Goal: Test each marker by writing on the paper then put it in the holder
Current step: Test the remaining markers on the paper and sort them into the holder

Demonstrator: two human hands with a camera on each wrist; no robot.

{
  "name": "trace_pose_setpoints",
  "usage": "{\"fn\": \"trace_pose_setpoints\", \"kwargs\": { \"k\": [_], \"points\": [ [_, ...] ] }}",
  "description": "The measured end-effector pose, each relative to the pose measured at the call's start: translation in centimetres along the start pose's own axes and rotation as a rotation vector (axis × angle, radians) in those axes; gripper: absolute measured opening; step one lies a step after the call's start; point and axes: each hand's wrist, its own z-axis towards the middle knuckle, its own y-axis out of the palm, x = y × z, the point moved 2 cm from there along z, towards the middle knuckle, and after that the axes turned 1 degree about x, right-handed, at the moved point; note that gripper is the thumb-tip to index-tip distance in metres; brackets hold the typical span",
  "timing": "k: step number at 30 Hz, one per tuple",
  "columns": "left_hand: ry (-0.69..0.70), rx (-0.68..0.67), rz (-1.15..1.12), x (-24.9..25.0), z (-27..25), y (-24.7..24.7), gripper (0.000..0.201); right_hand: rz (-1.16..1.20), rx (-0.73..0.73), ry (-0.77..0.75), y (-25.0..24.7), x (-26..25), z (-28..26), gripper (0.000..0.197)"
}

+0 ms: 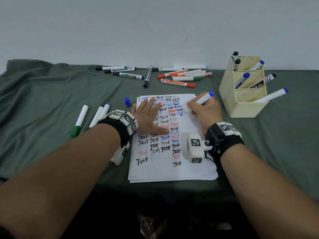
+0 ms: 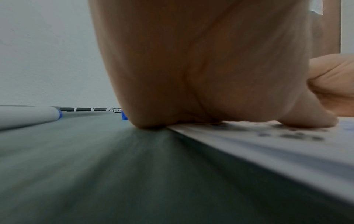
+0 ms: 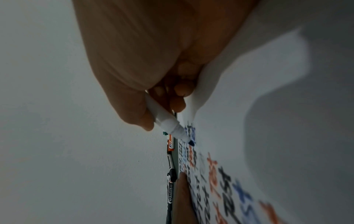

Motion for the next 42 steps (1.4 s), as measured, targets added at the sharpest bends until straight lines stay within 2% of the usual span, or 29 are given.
{"fn": "trace_pose_setpoints", "kwargs": {
  "k": [5, 10, 38, 42],
  "points": [
    [-0.004, 0.008, 0.009, -0.07, 0.11, 0.02, 0.136, -0.037, -0.062, 0.009, 0.09, -0.11, -0.15, 0.014],
    [0.001, 0.007, 0.004, -0.01, 0.01, 0.04, 0.135, -0.059, -0.094, 0.026, 0.28, -0.22, -0.21, 0.022],
    [-0.005, 0.000, 0.000, 0.32, -0.43, -0.26, 0.133, -0.053, -0.100, 0.022, 0.34, -0.42, -0.35, 0.025],
    [-0.009, -0.003, 0.006, 0.33, -0.46, -0.20, 0.132, -0.039, -0.100, 0.010, 0.27, -0.33, -0.35, 0.020]
  ]
}}
